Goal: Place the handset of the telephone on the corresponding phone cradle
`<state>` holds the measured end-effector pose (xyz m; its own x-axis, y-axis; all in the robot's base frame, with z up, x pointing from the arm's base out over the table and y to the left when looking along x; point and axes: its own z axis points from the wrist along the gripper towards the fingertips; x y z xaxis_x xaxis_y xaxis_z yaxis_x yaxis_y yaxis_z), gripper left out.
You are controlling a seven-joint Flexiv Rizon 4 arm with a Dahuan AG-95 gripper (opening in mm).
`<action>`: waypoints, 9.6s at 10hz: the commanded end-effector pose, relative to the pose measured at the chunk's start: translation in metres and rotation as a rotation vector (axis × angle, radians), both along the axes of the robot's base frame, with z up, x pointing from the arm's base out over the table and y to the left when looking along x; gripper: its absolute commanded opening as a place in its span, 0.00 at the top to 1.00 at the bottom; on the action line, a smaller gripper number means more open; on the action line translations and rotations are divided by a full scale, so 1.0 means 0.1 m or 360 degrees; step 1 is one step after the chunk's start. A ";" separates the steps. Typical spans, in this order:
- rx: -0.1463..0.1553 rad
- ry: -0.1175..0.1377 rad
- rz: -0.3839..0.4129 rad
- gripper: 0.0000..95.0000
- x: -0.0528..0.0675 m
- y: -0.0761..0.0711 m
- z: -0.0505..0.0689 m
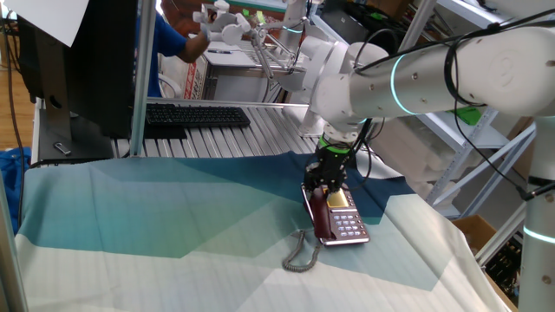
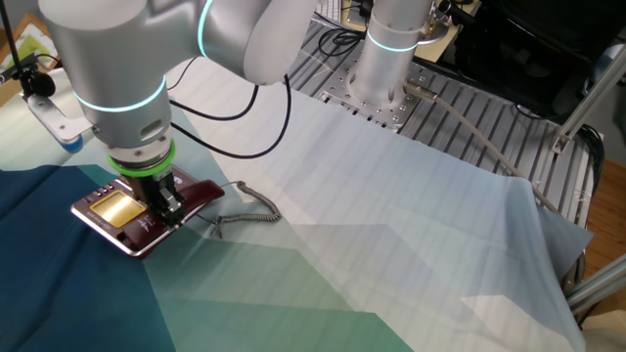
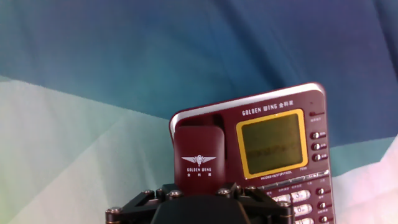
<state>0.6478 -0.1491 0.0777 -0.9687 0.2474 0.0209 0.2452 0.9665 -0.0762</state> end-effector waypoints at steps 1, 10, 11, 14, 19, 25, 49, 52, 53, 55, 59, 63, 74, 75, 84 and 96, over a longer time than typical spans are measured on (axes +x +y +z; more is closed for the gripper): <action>0.0003 -0.0047 0.0104 1.00 0.01 0.00 0.02; -0.0022 -0.0101 0.0323 1.00 0.06 -0.22 -0.01; -0.0020 -0.0102 0.0324 1.00 0.07 -0.24 -0.02; -0.0017 -0.0086 0.0262 1.00 0.01 -0.21 -0.02; -0.0020 -0.0108 0.0274 1.00 -0.04 -0.16 -0.06; -0.0043 -0.0125 0.0310 1.00 -0.03 -0.16 -0.06; 0.0013 -0.0136 0.0226 1.00 0.06 -0.22 -0.07; 0.0007 -0.0136 0.0223 1.00 0.06 -0.22 -0.07; 0.0007 -0.0136 0.0205 0.80 0.06 -0.22 -0.07; 0.0009 -0.0140 0.0147 0.40 0.06 -0.22 -0.07; 0.0023 -0.0136 0.0051 0.00 0.05 -0.20 -0.06; 0.0016 -0.0123 0.0095 0.00 0.04 -0.18 -0.04; 0.0050 -0.0140 0.0241 1.00 0.08 -0.31 -0.16; 0.0095 -0.0143 0.0222 1.00 0.08 -0.30 -0.16; 0.0106 -0.0134 0.0249 1.00 0.05 -0.19 -0.11; 0.0117 -0.0137 0.0358 1.00 0.07 -0.11 -0.16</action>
<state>0.6561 -0.1600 0.0607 -0.9981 0.0257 -0.0551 0.0255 0.9997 0.0048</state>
